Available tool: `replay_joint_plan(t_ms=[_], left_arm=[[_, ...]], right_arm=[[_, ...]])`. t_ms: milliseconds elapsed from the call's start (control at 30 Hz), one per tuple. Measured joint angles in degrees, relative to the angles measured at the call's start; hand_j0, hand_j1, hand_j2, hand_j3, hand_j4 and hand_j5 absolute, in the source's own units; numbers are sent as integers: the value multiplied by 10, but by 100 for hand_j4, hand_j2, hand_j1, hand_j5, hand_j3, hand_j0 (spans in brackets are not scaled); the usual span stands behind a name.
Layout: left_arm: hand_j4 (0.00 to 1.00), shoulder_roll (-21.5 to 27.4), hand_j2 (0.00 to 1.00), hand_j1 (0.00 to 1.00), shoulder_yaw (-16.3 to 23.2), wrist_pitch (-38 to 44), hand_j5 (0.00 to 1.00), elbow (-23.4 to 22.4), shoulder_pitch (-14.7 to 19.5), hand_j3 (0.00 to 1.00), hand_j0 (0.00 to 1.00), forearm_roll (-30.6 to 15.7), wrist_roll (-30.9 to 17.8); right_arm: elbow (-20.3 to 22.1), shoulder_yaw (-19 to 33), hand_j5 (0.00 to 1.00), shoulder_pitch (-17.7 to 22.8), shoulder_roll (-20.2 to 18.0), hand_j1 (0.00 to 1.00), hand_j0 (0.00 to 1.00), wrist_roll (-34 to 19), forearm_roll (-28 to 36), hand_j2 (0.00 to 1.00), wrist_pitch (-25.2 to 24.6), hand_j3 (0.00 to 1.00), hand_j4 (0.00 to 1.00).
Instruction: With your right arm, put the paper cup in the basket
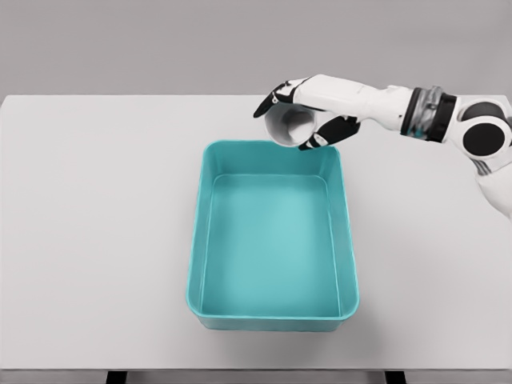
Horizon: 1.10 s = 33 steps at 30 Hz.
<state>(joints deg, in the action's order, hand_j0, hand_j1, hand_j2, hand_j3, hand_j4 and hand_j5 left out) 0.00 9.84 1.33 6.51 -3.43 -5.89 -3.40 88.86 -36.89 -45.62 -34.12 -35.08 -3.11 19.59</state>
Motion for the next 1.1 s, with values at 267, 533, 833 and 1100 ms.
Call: replay_joint_plan(t_ms=[267,533,833,1100], left_arm=[[100,0,100,100,0,0,100,0,0,100,100,0,0],[100,0,100,100,0,0,100,0,0,100,100,0,0],[100,0,100,100,0,0,100,0,0,100,100,0,0],[100,0,100,100,0,0,100,0,0,100,100,0,0]], right_arm=[[88,-17,76,9,-8,76,76,0,-7,76,-15,76,76],[109,-94,76,15,-12,76,76,0,-41,76,-16,76,76],[110,-148,76,18,-13,76,76,0,-78,76,-16,76,76],[106,-165,76,20,-14,76,76,0,-94,76,-16,76,76]])
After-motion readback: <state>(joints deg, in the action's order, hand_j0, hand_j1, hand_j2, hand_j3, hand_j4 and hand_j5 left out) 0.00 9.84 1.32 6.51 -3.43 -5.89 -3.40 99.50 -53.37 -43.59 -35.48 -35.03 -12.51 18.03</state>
